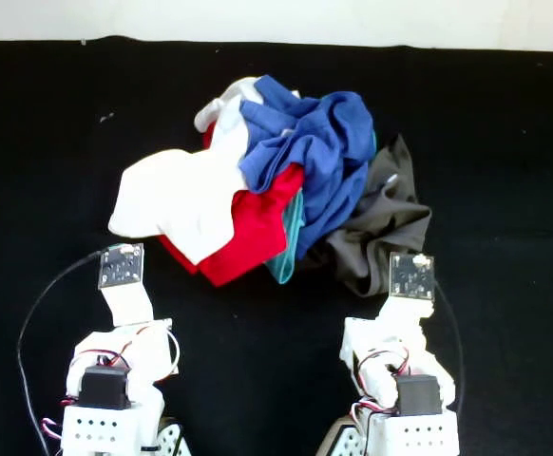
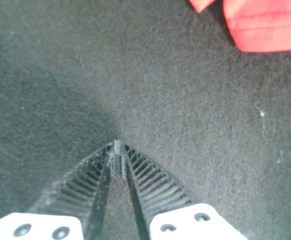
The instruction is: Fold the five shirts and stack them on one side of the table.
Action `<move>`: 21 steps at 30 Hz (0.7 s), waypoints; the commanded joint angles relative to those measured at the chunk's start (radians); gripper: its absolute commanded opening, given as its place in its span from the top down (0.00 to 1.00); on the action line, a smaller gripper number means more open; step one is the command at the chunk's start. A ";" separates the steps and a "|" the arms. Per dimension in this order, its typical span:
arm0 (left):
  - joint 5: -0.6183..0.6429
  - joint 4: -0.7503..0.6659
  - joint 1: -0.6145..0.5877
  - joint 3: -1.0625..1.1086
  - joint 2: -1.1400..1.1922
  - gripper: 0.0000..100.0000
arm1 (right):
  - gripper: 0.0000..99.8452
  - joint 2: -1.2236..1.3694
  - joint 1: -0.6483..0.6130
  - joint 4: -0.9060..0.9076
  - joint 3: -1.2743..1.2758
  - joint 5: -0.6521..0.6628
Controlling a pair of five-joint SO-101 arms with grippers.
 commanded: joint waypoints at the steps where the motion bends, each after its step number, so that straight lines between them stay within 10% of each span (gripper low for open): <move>1: -0.006 0.003 -0.004 0.012 -0.005 0.99 | 0.99 -0.010 -0.005 0.002 0.130 -0.011; 21: -0.008 -0.012 -0.002 0.012 -0.007 0.99 | 0.99 -0.010 -0.005 0.002 0.130 -0.011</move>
